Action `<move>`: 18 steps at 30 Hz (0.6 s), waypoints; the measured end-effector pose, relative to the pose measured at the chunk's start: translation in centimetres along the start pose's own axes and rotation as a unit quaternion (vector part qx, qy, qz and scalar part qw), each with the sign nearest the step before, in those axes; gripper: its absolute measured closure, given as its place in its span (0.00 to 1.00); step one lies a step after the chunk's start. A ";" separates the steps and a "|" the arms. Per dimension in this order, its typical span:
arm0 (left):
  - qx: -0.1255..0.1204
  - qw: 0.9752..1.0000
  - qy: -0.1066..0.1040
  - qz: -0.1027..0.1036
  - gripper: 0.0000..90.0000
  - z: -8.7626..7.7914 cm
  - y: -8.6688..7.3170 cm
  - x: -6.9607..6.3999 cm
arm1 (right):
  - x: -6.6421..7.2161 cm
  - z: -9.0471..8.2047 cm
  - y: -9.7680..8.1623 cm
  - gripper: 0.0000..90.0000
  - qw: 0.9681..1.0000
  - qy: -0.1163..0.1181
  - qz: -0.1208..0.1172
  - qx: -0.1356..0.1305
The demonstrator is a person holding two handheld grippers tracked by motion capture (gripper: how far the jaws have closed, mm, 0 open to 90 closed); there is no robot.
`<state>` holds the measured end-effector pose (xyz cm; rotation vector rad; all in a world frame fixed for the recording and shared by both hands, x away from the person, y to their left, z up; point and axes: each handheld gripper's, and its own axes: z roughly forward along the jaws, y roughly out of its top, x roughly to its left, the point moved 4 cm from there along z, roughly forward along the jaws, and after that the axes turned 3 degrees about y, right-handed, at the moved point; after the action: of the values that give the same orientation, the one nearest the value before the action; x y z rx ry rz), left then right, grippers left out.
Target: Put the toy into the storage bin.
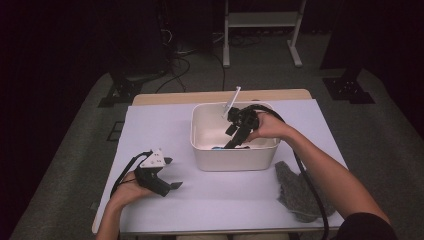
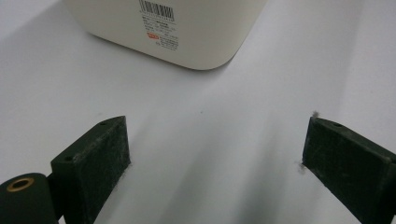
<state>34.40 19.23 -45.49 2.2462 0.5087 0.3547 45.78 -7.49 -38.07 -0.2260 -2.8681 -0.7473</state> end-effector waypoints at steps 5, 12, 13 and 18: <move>0.002 1.000 0.000 0.004 0.08 0.0 0.0 -0.2 | 0.3 -1.6 0.0 0.29 1.000 -0.009 0.006 -0.023; 0.000 1.000 -0.003 0.008 0.08 0.0 0.2 -0.3 | 1.1 -3.4 -0.3 0.28 0.999 -0.025 0.005 -0.044; -0.002 1.000 -0.002 0.008 0.08 0.0 0.3 -0.3 | 1.1 -3.7 -0.3 0.28 0.999 -0.025 0.006 -0.046; -0.005 1.000 0.001 0.006 0.08 -0.1 0.2 -0.2 | 1.6 -4.7 -0.6 0.28 0.998 -0.033 0.006 -0.051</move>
<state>34.22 19.08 -45.28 2.2406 0.4949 0.3647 44.69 -10.14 -33.97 -0.2851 -2.8895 -0.9021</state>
